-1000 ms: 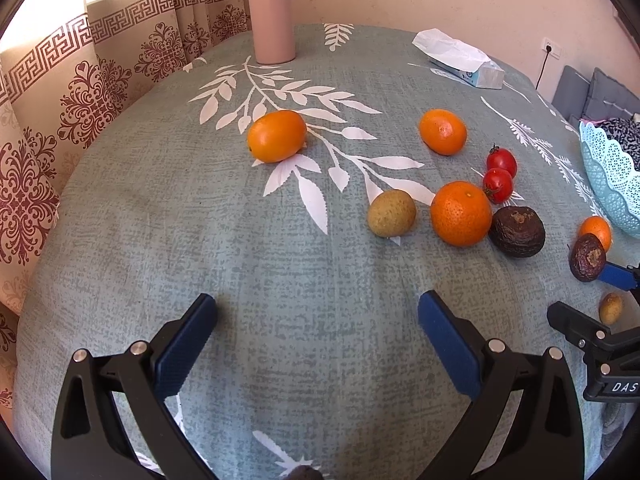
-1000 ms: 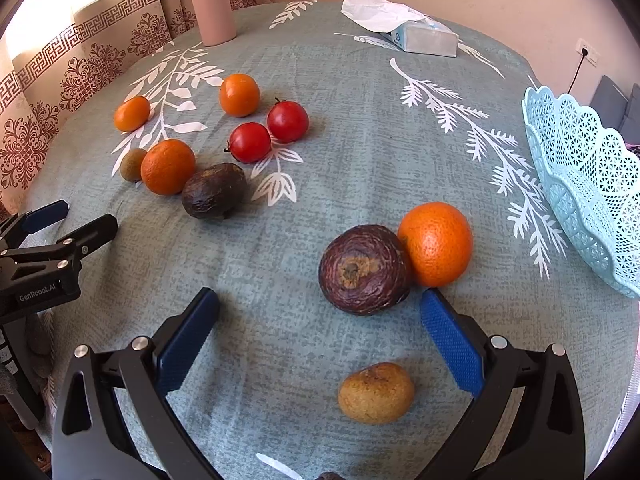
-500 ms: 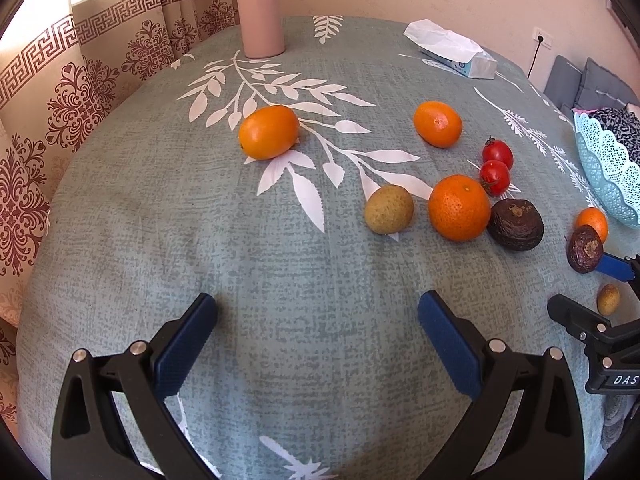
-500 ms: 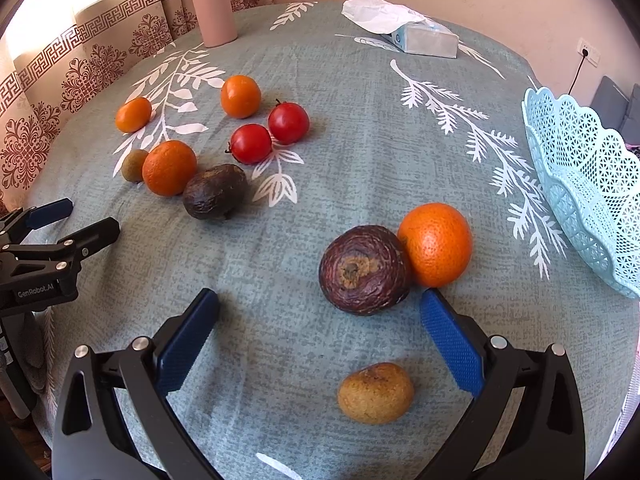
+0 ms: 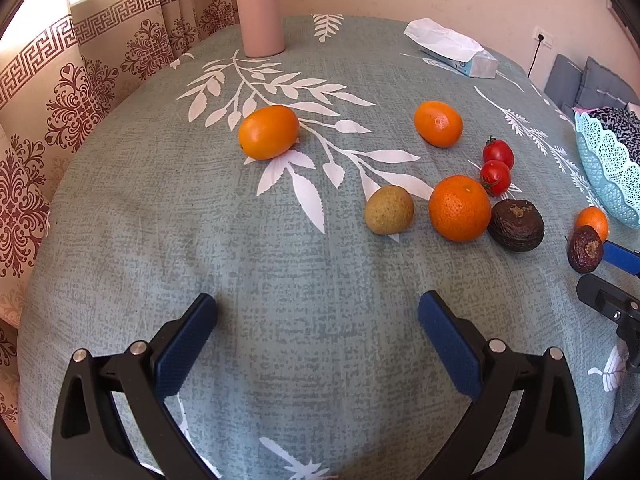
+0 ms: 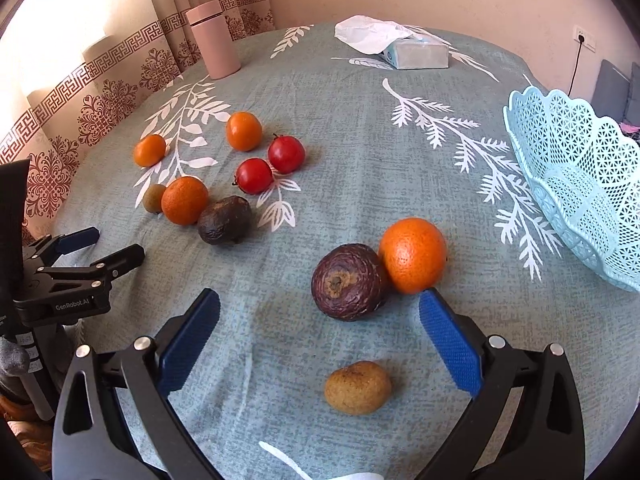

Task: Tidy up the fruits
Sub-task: 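Move both tools toward the scattered fruits on the table, then close right tool on the dark purple fruit while left tool grasps the brown kiwi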

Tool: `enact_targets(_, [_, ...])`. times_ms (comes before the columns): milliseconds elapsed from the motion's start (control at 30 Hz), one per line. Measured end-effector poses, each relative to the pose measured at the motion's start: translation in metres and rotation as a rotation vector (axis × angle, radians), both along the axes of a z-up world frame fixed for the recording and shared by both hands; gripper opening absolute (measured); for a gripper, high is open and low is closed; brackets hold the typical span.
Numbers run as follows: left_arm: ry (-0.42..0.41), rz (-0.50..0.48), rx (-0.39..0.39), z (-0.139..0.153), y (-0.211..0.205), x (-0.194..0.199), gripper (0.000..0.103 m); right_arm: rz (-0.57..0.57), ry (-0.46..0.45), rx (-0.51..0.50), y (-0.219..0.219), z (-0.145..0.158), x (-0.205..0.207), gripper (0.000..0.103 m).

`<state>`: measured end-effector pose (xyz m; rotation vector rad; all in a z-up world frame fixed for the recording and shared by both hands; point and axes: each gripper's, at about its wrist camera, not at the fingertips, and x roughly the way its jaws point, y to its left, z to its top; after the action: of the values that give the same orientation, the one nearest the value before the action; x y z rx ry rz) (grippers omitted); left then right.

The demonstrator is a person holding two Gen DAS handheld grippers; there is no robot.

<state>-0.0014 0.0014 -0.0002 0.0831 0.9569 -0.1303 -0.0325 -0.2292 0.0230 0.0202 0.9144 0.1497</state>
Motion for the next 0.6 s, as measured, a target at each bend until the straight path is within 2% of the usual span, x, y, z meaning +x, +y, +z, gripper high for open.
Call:
enact_targets(133, [0.012, -0.008, -0.016, 0.002, 0.003, 0.005, 0.098, -0.041, -0.021, -0.063, -0.004, 0.004, 0.004, 0.079])
enact_targets(400, [-0.004, -0.001, -0.113, 0.017, 0.006, 0.018, 0.098, -0.045, -0.043, -0.048, -0.011, 0.009, 0.003, 0.068])
enact_targets(533, [-0.045, -0.044, -0.105, 0.028, -0.009, 0.023, 0.089, -0.048, -0.029, -0.005, -0.018, 0.009, -0.004, 0.067])
enact_targets(600, [-0.083, -0.065, -0.064, 0.031, -0.018, 0.026, 0.087, -0.053, -0.019, 0.025, -0.022, 0.010, -0.008, 0.067])
